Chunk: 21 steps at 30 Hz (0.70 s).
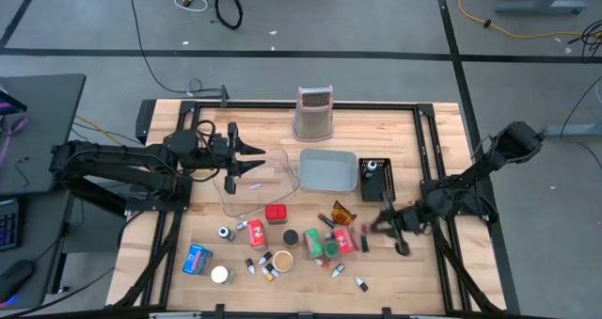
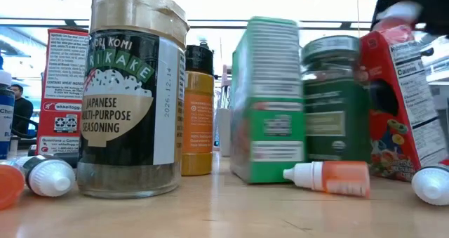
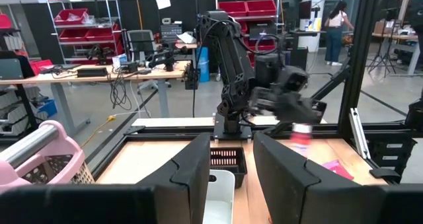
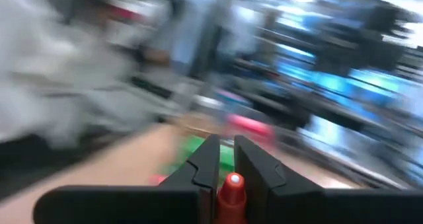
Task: Pick & Place Kitchen Items
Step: Put the large orange food coloring bottle into the black basket
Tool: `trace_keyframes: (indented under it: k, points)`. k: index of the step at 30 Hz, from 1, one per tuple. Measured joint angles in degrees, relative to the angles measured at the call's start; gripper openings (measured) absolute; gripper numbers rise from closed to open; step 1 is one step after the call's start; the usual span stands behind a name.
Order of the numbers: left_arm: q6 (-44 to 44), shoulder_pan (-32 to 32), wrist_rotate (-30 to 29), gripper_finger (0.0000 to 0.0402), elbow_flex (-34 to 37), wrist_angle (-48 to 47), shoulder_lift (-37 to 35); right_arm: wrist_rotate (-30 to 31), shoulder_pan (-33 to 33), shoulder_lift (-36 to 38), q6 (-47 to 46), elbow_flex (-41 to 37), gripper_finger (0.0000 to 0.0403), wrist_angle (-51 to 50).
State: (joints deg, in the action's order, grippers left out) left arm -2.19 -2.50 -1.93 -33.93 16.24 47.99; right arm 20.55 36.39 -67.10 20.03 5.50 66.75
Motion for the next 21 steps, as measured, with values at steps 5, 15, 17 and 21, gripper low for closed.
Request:
trace_keyframes:
  k: [5,15,17,21]
  points:
    - [-0.2,0.0,0.0,0.0126,0.0,-0.1,0.0,14.9,0.0,1.7,1.1,0.0,0.0042,0.5]
    - [-0.4,0.0,0.0,0.0126,0.0,-0.1,0.0,44.8,0.1,4.4,5.3,0.0,0.0042,2.1]
    - [-0.4,0.0,0.0,0.0126,0.0,-0.1,0.0,49.4,0.0,5.1,8.1,0.1,0.0044,5.1]
    - [-1.5,0.0,0.0,0.0126,0.0,0.0,0.0,55.9,0.1,6.6,16.1,0.1,0.0045,15.2]
